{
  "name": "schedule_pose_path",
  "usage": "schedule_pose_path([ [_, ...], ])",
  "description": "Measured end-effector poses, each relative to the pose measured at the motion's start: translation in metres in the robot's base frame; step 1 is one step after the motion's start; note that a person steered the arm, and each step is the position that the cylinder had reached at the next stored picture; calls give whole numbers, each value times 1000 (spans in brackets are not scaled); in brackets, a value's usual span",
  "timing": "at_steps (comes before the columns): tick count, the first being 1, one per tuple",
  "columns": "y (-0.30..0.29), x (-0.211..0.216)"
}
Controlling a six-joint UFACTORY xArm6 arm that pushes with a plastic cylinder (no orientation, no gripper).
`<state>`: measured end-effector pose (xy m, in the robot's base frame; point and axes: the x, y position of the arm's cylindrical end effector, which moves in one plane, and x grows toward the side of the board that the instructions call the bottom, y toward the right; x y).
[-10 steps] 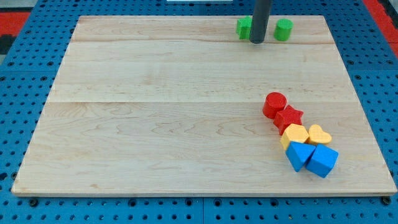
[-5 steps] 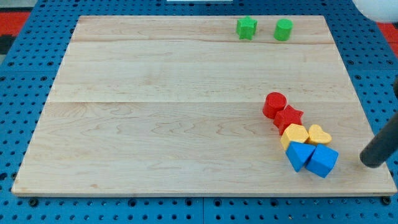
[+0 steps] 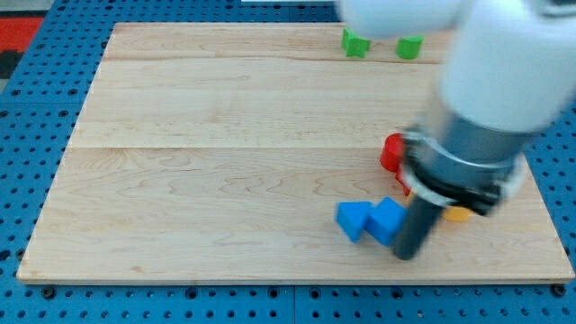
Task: Move the blue cube to the top center of the board
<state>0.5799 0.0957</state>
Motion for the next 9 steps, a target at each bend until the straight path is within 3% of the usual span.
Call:
schedule_pose_path([
  [3,-50,-71],
  [5,-26,-42],
  [8,-32,-167],
  [9,-19,-170],
])
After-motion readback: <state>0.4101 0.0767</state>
